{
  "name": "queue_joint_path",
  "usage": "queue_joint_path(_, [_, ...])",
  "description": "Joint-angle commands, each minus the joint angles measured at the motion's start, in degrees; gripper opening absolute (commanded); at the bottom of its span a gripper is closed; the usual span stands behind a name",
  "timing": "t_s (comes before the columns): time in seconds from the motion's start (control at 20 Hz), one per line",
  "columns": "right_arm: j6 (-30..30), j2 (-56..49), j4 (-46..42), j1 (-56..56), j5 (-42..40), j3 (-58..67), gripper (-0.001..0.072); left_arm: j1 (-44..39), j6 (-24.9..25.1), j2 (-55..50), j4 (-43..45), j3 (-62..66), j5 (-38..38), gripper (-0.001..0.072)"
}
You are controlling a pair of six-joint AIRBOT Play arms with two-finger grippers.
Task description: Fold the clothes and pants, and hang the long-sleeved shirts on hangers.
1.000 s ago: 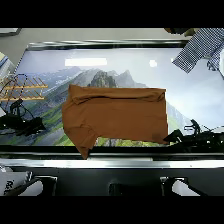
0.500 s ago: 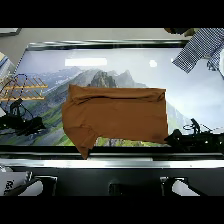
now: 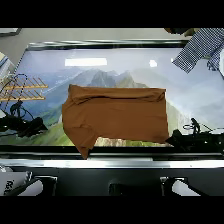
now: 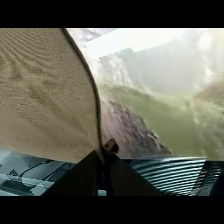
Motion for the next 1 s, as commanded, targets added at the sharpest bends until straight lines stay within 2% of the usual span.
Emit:
queue_joint_path(0.0, [-1.3, 0.1, 2.4, 0.0, 0.4, 0.1, 0.0032, 2.4, 6.3, 0.0, -9.9, -5.3, 2.2, 0.0336])
queue_joint_path(0.1, [-1.8, 0.1, 3.8, 0.0, 0.4, 0.1, 0.0032, 2.0, 8.0, 0.0, -14.0, -8.5, 5.4, 0.0336])
queue_joint_path(0.25, [-2.1, 0.1, 5.5, 0.0, 0.4, 0.1, 0.0032, 1.2, 8.0, -0.5, -17.7, -11.3, 11.2, 0.0336])
queue_joint_path(0.5, [-2.1, 0.1, 6.4, 0.0, 0.7, 0.1, 0.0032, -2.0, 10.9, -4.7, -23.4, -11.6, 15.0, 0.0335])
queue_joint_path(0.95, [-2.1, 0.1, 6.9, 0.0, 1.2, 0.1, 0.0032, -7.1, 10.9, -8.8, -24.0, -11.5, 18.2, 0.0335])
